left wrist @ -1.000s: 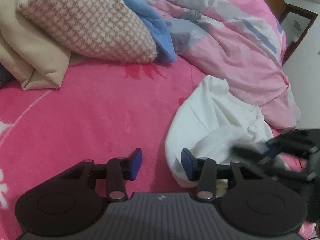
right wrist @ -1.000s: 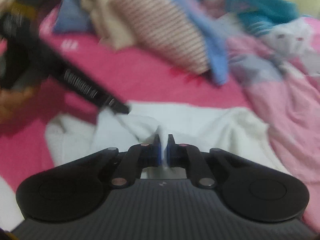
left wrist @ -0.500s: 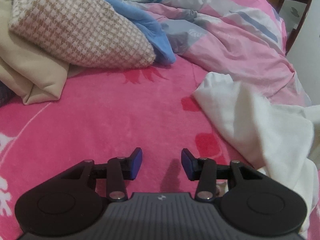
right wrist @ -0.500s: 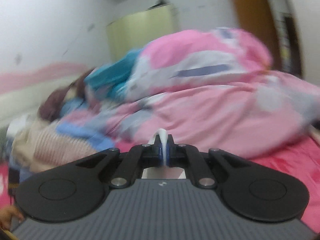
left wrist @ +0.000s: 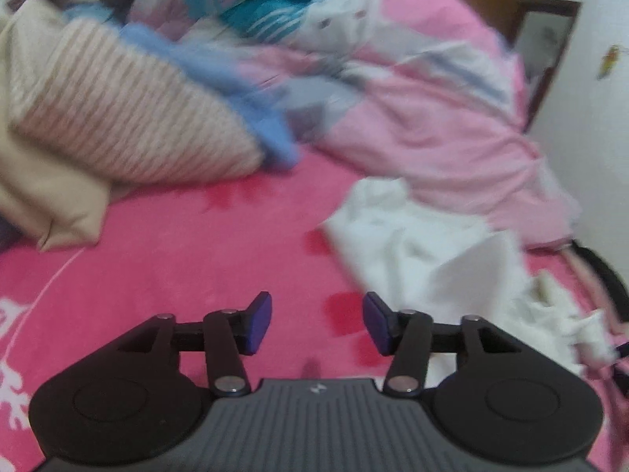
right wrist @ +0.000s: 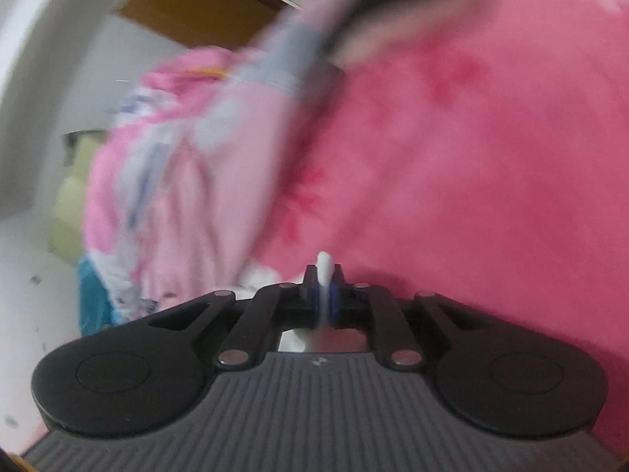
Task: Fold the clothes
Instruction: 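Grasp the white garment with the left gripper while the right gripper pulls its hem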
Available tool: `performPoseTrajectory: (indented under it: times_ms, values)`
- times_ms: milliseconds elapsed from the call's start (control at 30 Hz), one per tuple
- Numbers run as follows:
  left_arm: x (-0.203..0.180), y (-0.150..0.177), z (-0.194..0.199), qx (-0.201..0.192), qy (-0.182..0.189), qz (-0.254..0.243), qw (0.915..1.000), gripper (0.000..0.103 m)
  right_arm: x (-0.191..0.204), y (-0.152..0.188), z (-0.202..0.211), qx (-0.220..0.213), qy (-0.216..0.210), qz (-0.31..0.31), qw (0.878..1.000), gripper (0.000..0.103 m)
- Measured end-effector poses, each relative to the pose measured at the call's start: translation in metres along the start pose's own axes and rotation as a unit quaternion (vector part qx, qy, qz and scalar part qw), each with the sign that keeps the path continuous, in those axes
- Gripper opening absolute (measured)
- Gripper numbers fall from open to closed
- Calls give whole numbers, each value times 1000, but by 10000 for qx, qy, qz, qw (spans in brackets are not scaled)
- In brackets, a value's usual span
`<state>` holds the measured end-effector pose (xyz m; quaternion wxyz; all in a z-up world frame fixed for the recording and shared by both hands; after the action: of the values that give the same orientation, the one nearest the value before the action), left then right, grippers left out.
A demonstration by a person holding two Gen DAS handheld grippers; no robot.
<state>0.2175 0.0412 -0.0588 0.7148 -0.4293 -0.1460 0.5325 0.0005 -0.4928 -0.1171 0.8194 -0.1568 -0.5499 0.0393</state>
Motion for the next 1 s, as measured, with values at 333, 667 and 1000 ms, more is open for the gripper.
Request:
performPoseTrajectory:
  times_ms: [333, 667, 1000]
  values:
    - [-110, 0, -8, 583, 455, -1388, 9876, 79, 19, 19, 47, -10, -483, -366, 9982, 47]
    - [-114, 3, -44, 983, -99, -1341, 9860, 43, 72, 61, -10, 745, -881, -528, 9919, 50]
    - [-114, -29, -47, 792, -492, -1157, 9889, 5, 44, 91, -49, 1252, -509, -156, 9907, 48]
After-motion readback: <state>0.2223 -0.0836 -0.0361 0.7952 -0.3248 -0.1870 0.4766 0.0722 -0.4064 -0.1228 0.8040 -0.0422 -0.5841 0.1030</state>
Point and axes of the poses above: each gripper's, at about its wrist camera, not at the fingertips, and z roughly against the way its jaws point, x to its left, y to its underside, the point moved 8 cm from there along -z, roughly the way its jaws point, and after that the axes turned 6 degrees about -z, right-handed, at the moved point
